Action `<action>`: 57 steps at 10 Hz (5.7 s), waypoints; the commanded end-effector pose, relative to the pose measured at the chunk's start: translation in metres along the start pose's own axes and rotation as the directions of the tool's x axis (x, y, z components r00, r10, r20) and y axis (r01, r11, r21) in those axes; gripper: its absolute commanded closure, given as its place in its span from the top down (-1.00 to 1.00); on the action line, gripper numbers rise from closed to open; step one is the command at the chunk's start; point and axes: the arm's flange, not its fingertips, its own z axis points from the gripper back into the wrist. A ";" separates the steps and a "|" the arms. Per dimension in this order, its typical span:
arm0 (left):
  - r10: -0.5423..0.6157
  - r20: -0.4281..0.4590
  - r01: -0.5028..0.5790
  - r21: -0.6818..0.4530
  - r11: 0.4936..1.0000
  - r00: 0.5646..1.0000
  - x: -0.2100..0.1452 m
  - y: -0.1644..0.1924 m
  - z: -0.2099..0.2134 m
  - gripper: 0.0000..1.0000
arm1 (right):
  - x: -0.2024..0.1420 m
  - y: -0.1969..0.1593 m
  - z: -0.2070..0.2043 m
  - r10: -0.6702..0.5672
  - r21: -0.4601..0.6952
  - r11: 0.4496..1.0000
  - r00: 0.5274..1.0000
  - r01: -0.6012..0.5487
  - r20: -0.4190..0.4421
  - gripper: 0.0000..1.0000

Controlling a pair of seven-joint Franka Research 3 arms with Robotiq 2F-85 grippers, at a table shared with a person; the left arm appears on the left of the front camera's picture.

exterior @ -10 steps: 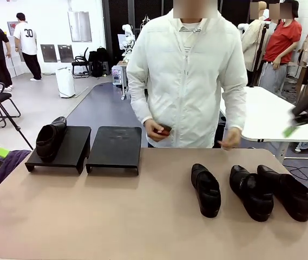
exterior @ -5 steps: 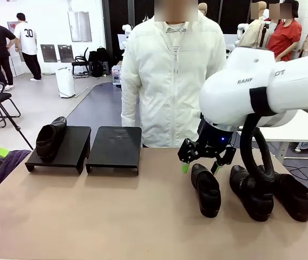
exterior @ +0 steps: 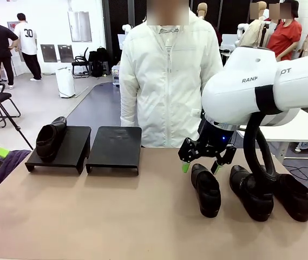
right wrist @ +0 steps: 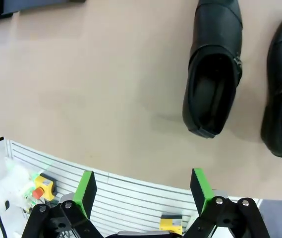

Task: Organize the shoes by placing them on the stand.
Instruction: Pick up one Shoe and place it in the middle of the table.

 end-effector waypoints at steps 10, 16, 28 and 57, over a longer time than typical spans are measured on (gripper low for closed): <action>0.002 -0.005 -0.002 -0.001 1.000 1.000 -0.002 -0.002 0.002 1.00 | 0.107 -0.020 -0.134 -0.183 -0.158 0.975 0.972 0.159 -0.150 1.00; 0.002 -0.005 -0.002 -0.001 1.000 1.000 -0.002 -0.002 0.002 1.00 | 0.105 -0.021 -0.130 -0.200 -0.167 0.972 0.956 0.166 -0.215 -1.00; 0.002 -0.005 -0.002 -0.001 1.000 1.000 -0.002 -0.002 0.002 1.00 | 0.078 -0.050 -0.040 -0.212 -0.220 0.957 0.973 0.188 -0.093 -1.00; 0.002 -0.005 -0.002 -0.001 1.000 1.000 -0.002 -0.002 0.002 1.00 | 0.009 0.138 -0.091 -0.001 -0.043 0.999 0.998 -0.002 -0.064 1.00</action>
